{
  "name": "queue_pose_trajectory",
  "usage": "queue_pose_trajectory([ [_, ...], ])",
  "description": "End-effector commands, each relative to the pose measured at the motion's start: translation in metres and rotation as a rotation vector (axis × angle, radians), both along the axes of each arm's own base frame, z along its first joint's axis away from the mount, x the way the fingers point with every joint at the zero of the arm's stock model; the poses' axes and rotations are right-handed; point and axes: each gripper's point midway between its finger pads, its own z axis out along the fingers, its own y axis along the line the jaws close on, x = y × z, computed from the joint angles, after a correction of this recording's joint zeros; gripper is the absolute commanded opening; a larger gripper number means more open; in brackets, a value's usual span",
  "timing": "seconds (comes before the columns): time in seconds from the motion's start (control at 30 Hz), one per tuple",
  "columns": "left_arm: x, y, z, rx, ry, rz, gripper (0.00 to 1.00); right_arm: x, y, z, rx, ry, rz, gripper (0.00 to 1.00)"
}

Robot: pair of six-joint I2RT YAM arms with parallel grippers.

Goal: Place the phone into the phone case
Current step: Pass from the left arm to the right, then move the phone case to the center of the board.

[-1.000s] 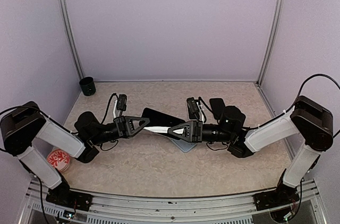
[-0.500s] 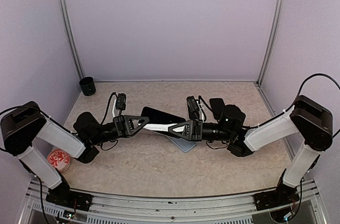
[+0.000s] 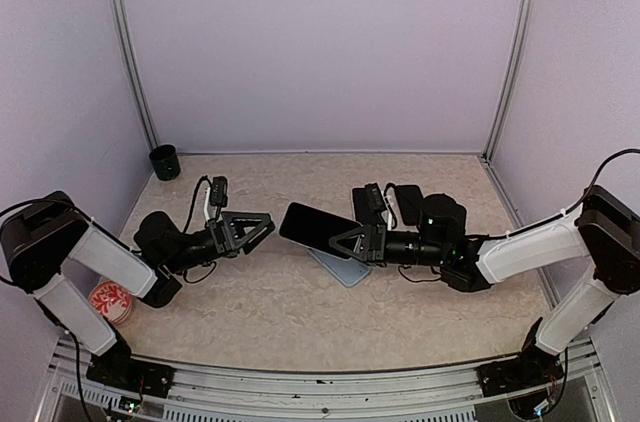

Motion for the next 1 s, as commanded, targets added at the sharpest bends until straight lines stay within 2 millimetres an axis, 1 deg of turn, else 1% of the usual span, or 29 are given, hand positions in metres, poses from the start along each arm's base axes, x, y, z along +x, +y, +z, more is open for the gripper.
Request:
queue_pose_trajectory([
  [0.0, 0.001, 0.004, -0.005, 0.012, 0.009, 0.021, 0.91, 0.020, -0.022, -0.009, -0.074, 0.009, -0.166, 0.00],
  [0.1, 0.003, 0.005, -0.009, 0.019, 0.028, 0.033, 0.94, 0.028, -0.032, -0.022, -0.130, 0.050, -0.234, 0.00],
  [0.27, 0.009, 0.006, -0.016, 0.031, 0.105, 0.059, 0.99, 0.038, -0.039, -0.049, -0.247, 0.102, -0.298, 0.00],
  [0.4, 0.010, 0.005, -0.013, 0.046, 0.144, 0.087, 0.99, 0.042, -0.040, -0.058, -0.277, 0.119, -0.312, 0.00],
  [0.43, 0.012, 0.005, -0.015, 0.067, 0.156, 0.105, 0.99, 0.044, -0.042, -0.061, -0.287, 0.122, -0.321, 0.00],
  [0.47, 0.013, 0.005, -0.011, 0.080, 0.152, 0.125, 0.99, 0.046, -0.044, -0.063, -0.296, 0.126, -0.333, 0.00],
  [0.5, 0.016, 0.004, -0.013, 0.109, 0.160, 0.144, 0.99, 0.048, -0.046, -0.065, -0.304, 0.131, -0.345, 0.00],
  [0.53, 0.016, 0.004, -0.003, 0.125, 0.132, 0.165, 0.99, 0.050, -0.048, -0.067, -0.311, 0.134, -0.355, 0.00],
  [0.6, 0.020, 0.004, 0.006, 0.171, 0.109, 0.206, 0.99, 0.056, -0.053, -0.070, -0.319, 0.140, -0.375, 0.00],
  [0.63, 0.021, 0.007, 0.016, 0.175, 0.088, 0.228, 0.99, 0.058, -0.055, -0.071, -0.322, 0.143, -0.383, 0.00],
  [0.73, 0.025, 0.017, 0.026, 0.187, 0.068, 0.285, 0.99, 0.067, -0.054, -0.072, -0.331, 0.143, -0.396, 0.00],
  [0.87, 0.030, 0.025, 0.027, 0.207, 0.110, 0.334, 0.99, 0.077, -0.045, -0.078, -0.369, 0.147, -0.388, 0.00],
  [0.97, 0.040, 0.032, 0.026, 0.250, 0.171, 0.404, 0.99, 0.079, -0.040, -0.087, -0.381, 0.165, -0.375, 0.00],
])
